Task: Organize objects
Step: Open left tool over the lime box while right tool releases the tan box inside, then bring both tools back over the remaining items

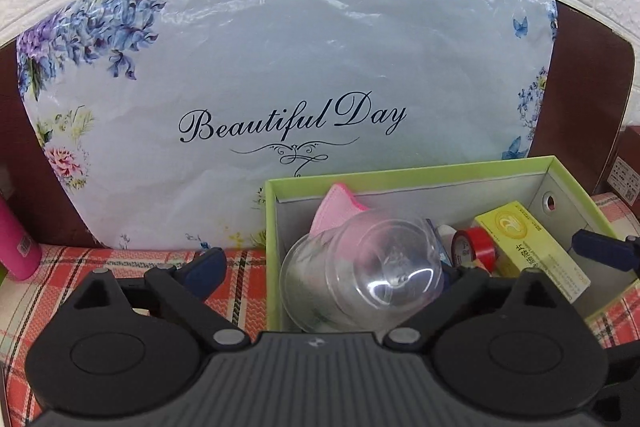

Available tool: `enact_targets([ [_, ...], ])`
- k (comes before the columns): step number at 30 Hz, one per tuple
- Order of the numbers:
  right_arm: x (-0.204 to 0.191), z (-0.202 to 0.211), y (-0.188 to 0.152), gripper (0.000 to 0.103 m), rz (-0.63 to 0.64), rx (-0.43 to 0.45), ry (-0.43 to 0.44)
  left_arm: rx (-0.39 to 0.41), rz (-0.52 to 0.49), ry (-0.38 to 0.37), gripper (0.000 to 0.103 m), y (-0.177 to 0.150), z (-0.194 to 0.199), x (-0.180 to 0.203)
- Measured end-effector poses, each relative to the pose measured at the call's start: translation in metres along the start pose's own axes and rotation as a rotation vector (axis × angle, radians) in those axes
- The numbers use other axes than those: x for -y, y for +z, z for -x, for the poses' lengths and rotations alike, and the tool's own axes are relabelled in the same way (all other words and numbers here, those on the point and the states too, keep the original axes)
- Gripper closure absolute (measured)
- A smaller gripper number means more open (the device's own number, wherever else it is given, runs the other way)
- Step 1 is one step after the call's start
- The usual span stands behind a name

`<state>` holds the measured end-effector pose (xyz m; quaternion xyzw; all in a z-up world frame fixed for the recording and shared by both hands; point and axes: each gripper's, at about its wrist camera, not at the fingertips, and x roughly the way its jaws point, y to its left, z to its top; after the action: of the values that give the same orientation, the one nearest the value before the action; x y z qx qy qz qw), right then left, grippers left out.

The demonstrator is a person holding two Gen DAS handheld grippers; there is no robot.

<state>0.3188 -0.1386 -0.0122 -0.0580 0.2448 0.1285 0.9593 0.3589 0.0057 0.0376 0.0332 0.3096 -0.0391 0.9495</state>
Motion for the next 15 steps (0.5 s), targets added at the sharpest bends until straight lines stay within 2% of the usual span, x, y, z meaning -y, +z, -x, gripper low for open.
enact_targets([
  [3, 0.002, 0.012, 0.002, 0.006, -0.023, 0.006, 0.007, 0.026, -0.020, 0.004, 0.003, -0.001, 0.017, 0.000],
  [5, 0.005, 0.029, 0.004, 0.001, -0.042, 0.027, 0.000, 0.047, 0.001, -0.001, 0.003, -0.002, 0.036, -0.004],
  [8, 0.009, 0.062, 0.003, 0.000, -0.069, 0.071, 0.002, 0.045, 0.040, 0.002, 0.003, -0.007, 0.063, -0.012],
  [15, 0.003, 0.142, -0.023, 0.000, -0.131, 0.102, 0.029, 0.054, 0.114, -0.016, 0.003, -0.056, 0.132, -0.014],
])
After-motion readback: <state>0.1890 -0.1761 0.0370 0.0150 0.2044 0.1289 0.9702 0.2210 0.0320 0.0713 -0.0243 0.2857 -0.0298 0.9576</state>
